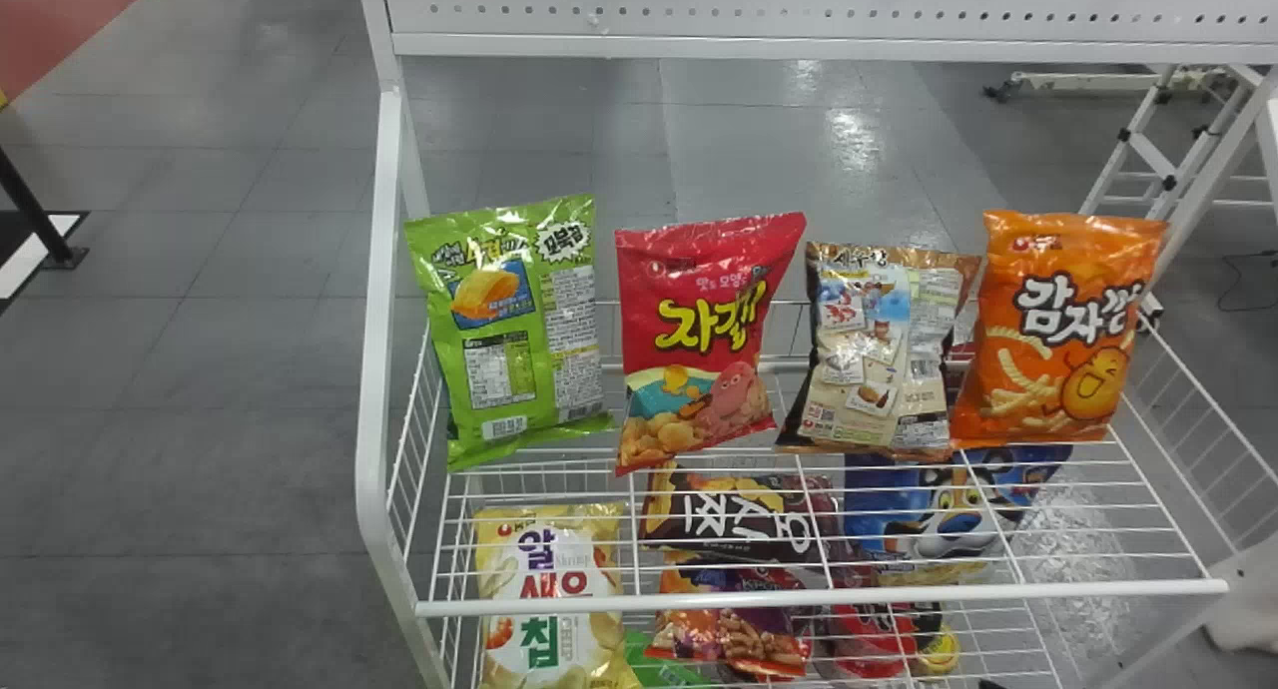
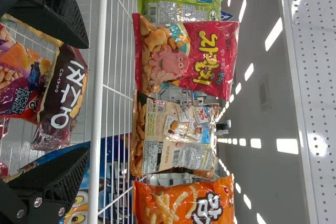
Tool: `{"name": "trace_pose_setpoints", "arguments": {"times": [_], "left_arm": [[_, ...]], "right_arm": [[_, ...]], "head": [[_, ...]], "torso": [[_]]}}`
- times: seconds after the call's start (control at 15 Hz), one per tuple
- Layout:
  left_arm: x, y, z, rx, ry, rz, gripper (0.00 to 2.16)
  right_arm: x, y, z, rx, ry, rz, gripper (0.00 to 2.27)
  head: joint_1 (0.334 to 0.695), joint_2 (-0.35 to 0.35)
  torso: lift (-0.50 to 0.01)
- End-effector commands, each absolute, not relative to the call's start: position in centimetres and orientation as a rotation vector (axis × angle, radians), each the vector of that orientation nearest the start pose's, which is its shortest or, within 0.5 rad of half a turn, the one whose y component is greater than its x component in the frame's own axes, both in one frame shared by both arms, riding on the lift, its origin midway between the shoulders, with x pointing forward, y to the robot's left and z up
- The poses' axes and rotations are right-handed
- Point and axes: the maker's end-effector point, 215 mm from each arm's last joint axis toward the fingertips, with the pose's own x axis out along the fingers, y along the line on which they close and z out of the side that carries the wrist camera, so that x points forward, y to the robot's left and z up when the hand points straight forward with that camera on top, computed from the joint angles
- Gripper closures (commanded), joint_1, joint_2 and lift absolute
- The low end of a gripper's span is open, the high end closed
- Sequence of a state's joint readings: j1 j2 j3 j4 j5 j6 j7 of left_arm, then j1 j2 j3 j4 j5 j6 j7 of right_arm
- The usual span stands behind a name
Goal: Hold basket handle with left hand then pick spicy shrimp crackers with right hand and place into basket
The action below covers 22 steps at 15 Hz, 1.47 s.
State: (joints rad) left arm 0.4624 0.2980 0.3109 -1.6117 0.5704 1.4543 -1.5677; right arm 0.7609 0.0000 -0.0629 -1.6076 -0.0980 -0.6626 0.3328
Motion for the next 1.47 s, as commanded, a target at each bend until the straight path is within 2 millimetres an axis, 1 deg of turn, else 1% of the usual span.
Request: {"name": "trace_pose_setpoints", "arguments": {"times": [0.0,0.2,0.27,0.53,0.67,0.73,0.8,1.07,1.27,1.4], "left_arm": [[18.5,20.0,-42.9,-1.650,0.977,-0.986,2.15],[19.0,20.6,-41.5,-1.673,0.955,-0.988,2.15],[19.1,20.7,-41.3,-1.672,0.953,-0.990,2.15],[19.0,20.6,-41.3,-1.674,0.956,-0.990,2.15],[19.1,20.6,-41.3,-1.671,0.953,-0.992,2.15],[19.1,20.6,-41.3,-1.671,0.953,-0.992,2.15],[19.1,20.6,-41.3,-1.671,0.953,-0.992,2.15],[19.0,20.7,-41.5,-1.673,0.951,-0.987,2.15],[19.1,20.7,-41.6,-1.667,0.946,-0.987,2.15],[19.1,20.8,-41.7,-1.666,0.945,-0.987,2.15]], "right_arm": [[28.2,-20.8,-45.9,0.044,0.054,0.223,0.12],[28.2,-20.8,-45.9,0.044,0.053,0.223,0.12],[28.2,-20.8,-45.9,0.044,0.053,0.223,0.12],[28.4,-20.8,-45.5,0.043,0.045,0.223,0.12],[29.4,-20.9,-45.4,0.052,0.073,0.223,0.11],[30.3,-21.6,-45.3,0.081,0.098,0.206,0.11],[31.4,-21.8,-44.7,0.095,0.111,0.202,0.11],[35.6,-22.0,-43.1,0.139,0.182,0.208,0.11],[38.7,-22.0,-42.9,0.165,0.256,0.216,0.11],[40.8,-22.0,-42.4,0.175,0.277,0.221,0.11]], "head": [[0.695,-0.041],[0.695,-0.028],[0.695,-0.015],[0.695,-0.006],[0.695,-0.006],[0.695,-0.006],[0.695,-0.012],[0.695,-0.033],[0.695,-0.030],[0.695,-0.029]], "torso": [[-0.010],[-0.010],[-0.010],[-0.010],[-0.010],[-0.010],[-0.010],[-0.010],[-0.010],[-0.010]]}}
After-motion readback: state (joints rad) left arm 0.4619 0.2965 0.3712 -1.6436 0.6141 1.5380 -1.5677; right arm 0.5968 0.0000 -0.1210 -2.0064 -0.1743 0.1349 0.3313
